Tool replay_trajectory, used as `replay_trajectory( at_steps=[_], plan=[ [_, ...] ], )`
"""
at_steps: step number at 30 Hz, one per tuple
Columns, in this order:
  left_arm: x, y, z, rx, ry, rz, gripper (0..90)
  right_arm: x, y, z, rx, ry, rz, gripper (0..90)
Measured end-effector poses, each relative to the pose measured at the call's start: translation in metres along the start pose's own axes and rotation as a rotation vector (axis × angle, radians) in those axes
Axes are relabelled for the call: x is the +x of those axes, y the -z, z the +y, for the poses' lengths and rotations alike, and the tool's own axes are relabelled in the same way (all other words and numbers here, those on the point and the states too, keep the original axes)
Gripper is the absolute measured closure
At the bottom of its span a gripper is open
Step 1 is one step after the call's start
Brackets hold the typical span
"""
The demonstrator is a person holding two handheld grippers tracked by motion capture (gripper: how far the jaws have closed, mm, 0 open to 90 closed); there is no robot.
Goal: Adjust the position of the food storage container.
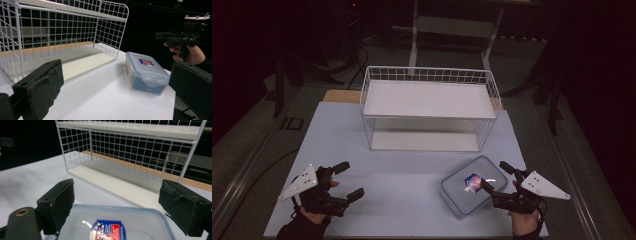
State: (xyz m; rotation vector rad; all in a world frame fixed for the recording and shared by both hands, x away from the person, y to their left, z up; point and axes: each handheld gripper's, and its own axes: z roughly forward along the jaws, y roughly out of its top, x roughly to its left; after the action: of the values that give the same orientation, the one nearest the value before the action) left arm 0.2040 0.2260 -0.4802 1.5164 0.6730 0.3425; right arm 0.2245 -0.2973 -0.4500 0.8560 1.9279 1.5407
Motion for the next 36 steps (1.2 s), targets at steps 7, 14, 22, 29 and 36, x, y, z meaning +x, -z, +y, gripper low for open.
replay_trajectory(
  at_steps=[7, 14, 22, 29, 36],
  plan=[
    [-0.005, -0.002, 0.003, -0.021, 0.010, -0.024, 0.0, 0.001, -0.003, 0.009, 0.027, -0.016, -0.012, 12.7],
    [-0.008, -0.004, 0.002, -0.014, -0.002, -0.030, 0.0, -0.017, -0.005, 0.009, 0.094, -0.010, -0.047, 33.3],
    [-0.008, -0.007, 0.001, -0.009, 0.003, -0.038, 0.0, -0.061, -0.004, -0.012, 0.207, -0.028, -0.196, 71.7],
    [-0.008, -0.008, 0.000, 0.000, -0.005, -0.048, 0.0, -0.081, -0.005, -0.043, 0.328, -0.062, -0.218, 89.9],
    [-0.009, -0.009, -0.001, 0.008, -0.013, -0.054, 0.0, -0.082, -0.007, -0.055, 0.368, -0.093, -0.188, 90.0]
  ],
)
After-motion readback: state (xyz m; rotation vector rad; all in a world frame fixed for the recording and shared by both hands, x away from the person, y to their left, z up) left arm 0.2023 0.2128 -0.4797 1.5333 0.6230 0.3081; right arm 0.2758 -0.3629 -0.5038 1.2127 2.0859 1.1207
